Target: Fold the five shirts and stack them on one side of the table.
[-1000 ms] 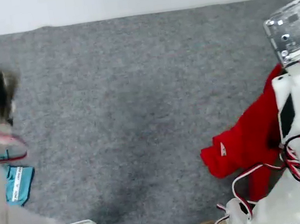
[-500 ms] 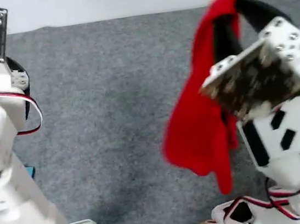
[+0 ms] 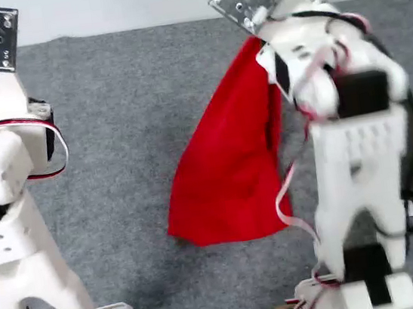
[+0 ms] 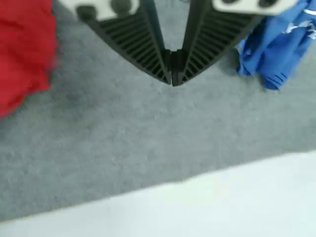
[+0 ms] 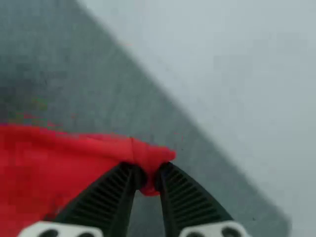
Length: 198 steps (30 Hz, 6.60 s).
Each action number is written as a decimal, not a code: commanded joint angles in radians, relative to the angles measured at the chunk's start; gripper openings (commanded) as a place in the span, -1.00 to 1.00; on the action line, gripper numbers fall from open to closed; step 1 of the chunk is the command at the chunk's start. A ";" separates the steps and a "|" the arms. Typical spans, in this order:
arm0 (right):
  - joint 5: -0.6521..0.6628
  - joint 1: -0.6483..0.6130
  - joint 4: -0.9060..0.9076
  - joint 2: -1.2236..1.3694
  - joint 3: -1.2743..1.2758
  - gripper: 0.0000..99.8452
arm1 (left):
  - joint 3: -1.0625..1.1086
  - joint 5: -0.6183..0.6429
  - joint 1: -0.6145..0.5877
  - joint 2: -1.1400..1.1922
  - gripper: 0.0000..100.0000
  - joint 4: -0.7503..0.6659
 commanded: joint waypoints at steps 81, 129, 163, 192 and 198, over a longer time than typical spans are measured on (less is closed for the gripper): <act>-0.058 0.412 0.228 0.371 -0.180 -0.98 | -0.213 0.015 0.568 0.569 -0.99 0.020; 0.078 0.377 0.444 -0.392 -0.318 -0.98 | -0.453 -0.282 0.112 -0.163 -0.99 0.020; -0.057 0.166 -0.539 0.466 0.018 -0.98 | -0.134 -0.265 0.107 0.675 -0.99 -0.868; -0.055 0.125 0.397 0.707 -0.525 -0.97 | -0.644 -0.482 0.057 1.026 -0.99 0.025; -0.057 0.139 0.449 0.700 -0.489 -0.98 | -0.255 -0.614 0.066 0.858 -0.99 0.023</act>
